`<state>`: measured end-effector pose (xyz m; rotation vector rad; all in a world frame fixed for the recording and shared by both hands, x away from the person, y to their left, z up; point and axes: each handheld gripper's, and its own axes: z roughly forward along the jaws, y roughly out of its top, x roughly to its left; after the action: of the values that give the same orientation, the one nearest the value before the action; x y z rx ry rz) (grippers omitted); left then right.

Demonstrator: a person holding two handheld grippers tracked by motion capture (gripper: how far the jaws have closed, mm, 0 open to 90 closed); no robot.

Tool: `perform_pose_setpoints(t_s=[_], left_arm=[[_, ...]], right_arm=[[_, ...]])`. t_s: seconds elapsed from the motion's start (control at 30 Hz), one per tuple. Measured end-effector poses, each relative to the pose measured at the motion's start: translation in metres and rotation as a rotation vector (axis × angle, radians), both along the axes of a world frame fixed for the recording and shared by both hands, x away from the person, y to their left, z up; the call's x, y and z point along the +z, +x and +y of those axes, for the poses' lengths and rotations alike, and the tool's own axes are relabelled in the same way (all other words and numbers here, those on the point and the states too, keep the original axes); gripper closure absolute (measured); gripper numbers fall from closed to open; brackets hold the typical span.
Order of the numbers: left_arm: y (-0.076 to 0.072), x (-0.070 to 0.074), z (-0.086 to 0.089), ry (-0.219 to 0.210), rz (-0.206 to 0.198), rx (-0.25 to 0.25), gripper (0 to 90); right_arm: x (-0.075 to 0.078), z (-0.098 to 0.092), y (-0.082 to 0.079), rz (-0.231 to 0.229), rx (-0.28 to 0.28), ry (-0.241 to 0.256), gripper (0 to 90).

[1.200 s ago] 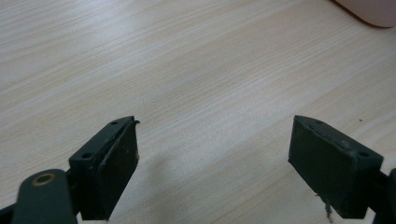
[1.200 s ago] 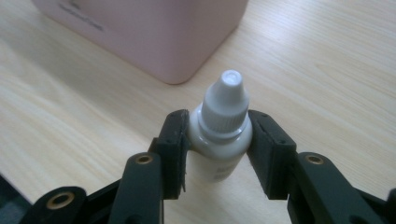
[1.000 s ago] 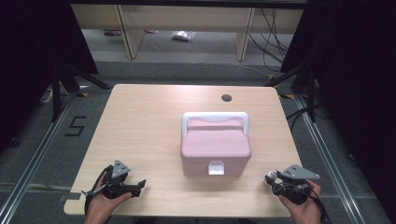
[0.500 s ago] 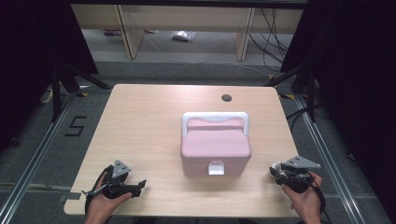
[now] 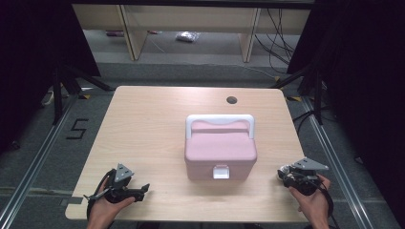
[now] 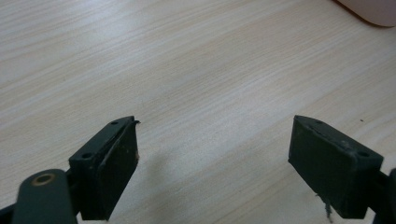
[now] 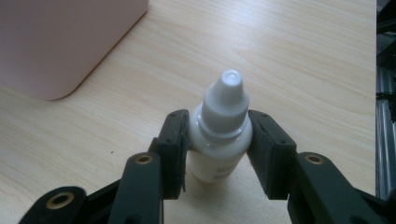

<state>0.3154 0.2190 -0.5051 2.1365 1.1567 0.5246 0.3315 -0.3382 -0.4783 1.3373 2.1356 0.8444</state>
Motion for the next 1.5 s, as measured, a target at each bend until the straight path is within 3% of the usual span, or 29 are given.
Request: perform_pose_setpoints(t_s=[0.17, 0.2, 0.3, 0.37, 0.53, 0.7, 0.73, 0.77, 0.8, 0.87, 0.9, 0.93, 0.97, 1.03, 1.1, 1.13, 1.17, 1.3, 1.4, 1.43, 1.5], left_arm=[[0.0, 0.0, 0.0, 0.003, -0.001, -0.004, 15.3], [0.0, 0.0, 0.0, -0.002, 0.002, -0.003, 15.3], [0.0, -0.001, 0.0, -0.009, 0.0, -0.007, 15.3], [0.0, 0.0, 0.0, -0.004, 0.002, -0.004, 15.3], [0.0, 0.0, 0.0, 0.003, 0.001, 0.0, 15.3], [0.0, 0.0, 0.0, -0.004, -0.006, 0.001, 15.3], [0.0, 0.0, 0.0, -0.004, -0.006, 0.002, 15.3], [0.0, 0.0, 0.0, -0.008, -0.002, -0.004, 15.3], [0.0, 0.0, 0.0, 0.0, 0.0, -0.001, 15.3], [0.0, 0.0, 0.0, -0.002, 0.0, -0.002, 15.3], [0.0, 0.0, 0.0, -0.001, -0.001, -0.002, 15.3], [0.0, 0.0, 0.0, 0.0, -0.002, -0.002, 15.3], [0.0, 0.001, 0.0, 0.005, -0.002, -0.001, 15.3], [0.0, -0.001, -0.001, -0.005, 0.011, -0.006, 15.6], [0.0, -0.003, -0.003, -0.009, 0.02, 0.004, 16.7], [0.001, -0.005, -0.005, -0.012, 0.005, 0.021, 16.7], [0.001, -0.004, -0.004, -0.011, 0.021, 0.0, 16.8], [0.002, -0.002, -0.006, -0.034, 0.025, -0.006, 24.9], [0.006, 0.0, -0.009, -0.045, 0.027, -0.016, 29.0], [0.007, 0.0, -0.012, -0.063, 0.017, -0.011, 32.1], [0.011, 0.001, -0.017, -0.089, 0.013, -0.034, 38.3]], right_arm=[[-0.001, -0.002, 0.0, -0.011, 0.0, -0.009, 59.9], [-0.001, -0.002, 0.0, 0.002, -0.002, 0.008, 59.8], [-0.001, -0.004, 0.001, -0.024, 0.008, -0.012, 59.5], [0.001, -0.005, 0.001, 0.017, 0.013, 0.022, 53.5], [0.009, -0.006, -0.006, -0.015, -0.039, 0.066, 40.4], [0.019, -0.009, -0.026, -0.039, -0.073, 0.095, 37.8], [0.02, -0.008, -0.031, -0.047, -0.071, 0.095, 39.2], [0.025, -0.001, -0.042, 0.036, -0.126, 0.143, 43.1], [0.023, -0.003, -0.041, -0.059, -0.051, 0.096, 44.6], [0.024, 0.003, -0.05, -0.085, -0.018, 0.087, 47.7], [0.023, 0.011, -0.056, -0.089, -0.043, 0.123, 49.6], [0.024, 0.015, -0.06, -0.092, -0.029, 0.133, 51.6], [0.024, 0.016, -0.061, -0.133, 0.014, 0.091, 56.1], [0.025, 0.025, -0.063, -0.134, 0.068, 0.085, 64.6], [0.025, 0.034, -0.062, -0.12, 0.099, 0.069, 68.3], [0.024, 0.036, -0.06, -0.127, 0.118, 0.066, 70.5], [0.022, 0.039, -0.059, -0.106, 0.103, 0.087, 72.3], [0.017, 0.043, -0.045, -0.111, 0.122, 0.078, 81.4], [0.014, 0.047, -0.037, -0.102, 0.126, 0.102, 86.9], [0.014, 0.05, -0.035, -0.073, 0.113, 0.123, 87.9], [0.013, 0.05, -0.027, -0.102, 0.13, 0.112, 89.4]])
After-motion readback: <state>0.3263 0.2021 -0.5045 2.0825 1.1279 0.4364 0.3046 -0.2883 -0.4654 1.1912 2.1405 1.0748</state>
